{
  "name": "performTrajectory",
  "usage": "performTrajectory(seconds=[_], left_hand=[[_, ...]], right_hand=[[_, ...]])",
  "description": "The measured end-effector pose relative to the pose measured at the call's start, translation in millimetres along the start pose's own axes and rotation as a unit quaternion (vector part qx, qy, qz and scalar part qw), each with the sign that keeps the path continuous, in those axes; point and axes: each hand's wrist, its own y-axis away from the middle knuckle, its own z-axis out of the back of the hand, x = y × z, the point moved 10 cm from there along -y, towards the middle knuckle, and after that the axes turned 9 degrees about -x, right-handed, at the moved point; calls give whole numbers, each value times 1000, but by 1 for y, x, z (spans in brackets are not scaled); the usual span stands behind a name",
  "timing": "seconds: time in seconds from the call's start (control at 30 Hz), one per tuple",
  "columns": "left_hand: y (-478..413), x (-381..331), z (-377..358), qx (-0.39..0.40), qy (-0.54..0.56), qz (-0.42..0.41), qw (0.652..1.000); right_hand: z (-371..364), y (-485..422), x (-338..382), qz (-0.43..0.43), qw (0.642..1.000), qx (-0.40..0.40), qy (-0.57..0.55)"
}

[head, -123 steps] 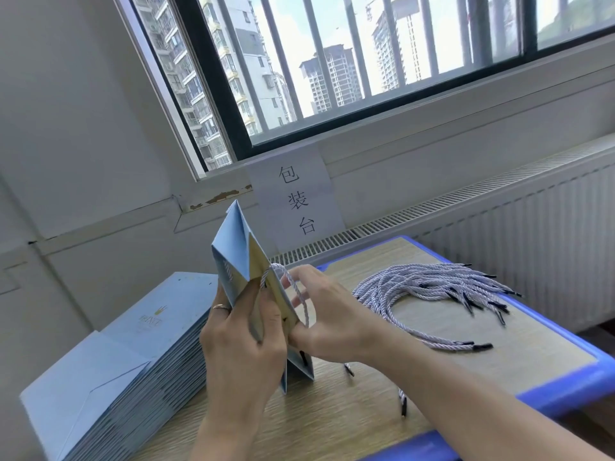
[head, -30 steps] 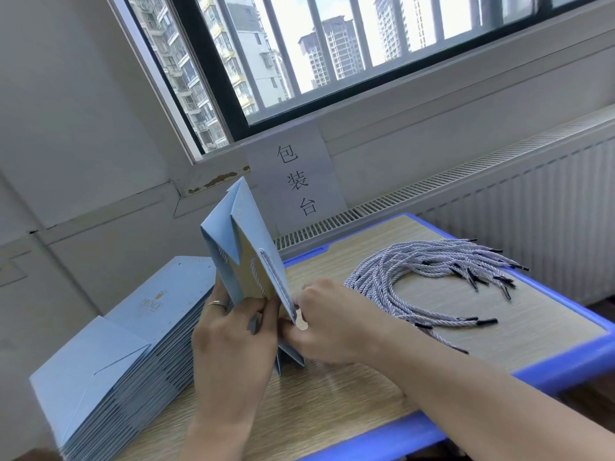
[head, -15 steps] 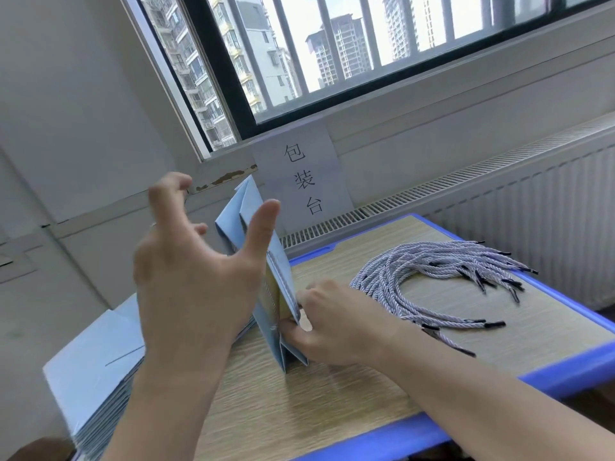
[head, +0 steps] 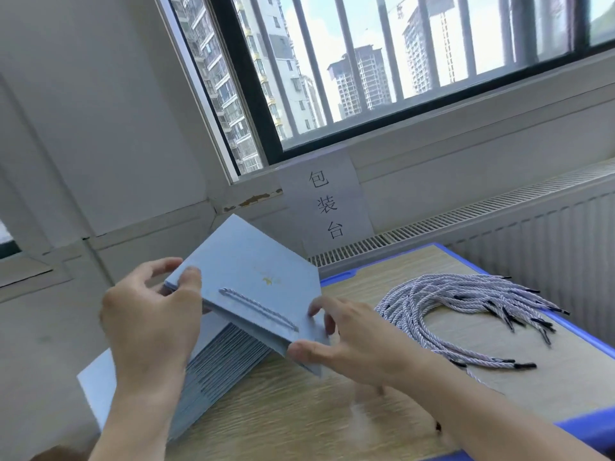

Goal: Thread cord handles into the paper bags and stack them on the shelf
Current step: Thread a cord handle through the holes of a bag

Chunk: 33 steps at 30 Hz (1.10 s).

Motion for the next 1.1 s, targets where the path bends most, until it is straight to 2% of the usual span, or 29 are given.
performTrajectory(seconds=[0.17,0.27,0.37,0.47,0.67,0.83,0.93,1.1], left_hand=[[5,39,18,-52,141,136,979],[12,56,22,-89,195,185,959],[24,66,16,-98,215,203,950],[37,75,7,-85,206,199,954],[57,90,-26,28,181,243,953],[60,72,-53,128,150,228,954],[66,54,-82,203,119,188,953],[63,31,-145,255,52,100,960]], right_hand=[[20,-2,-6,-50,992,-81,-81],[22,-2,-16,-129,971,-92,-181],[14,-2,-23,-196,917,-76,-339],[36,-4,-26,-173,911,-147,-343],[64,-7,-43,-168,895,-210,-356],[88,-8,-57,-169,912,-223,-301],[120,-10,-72,-182,911,-247,-274],[160,-28,-110,-219,915,-254,-226]])
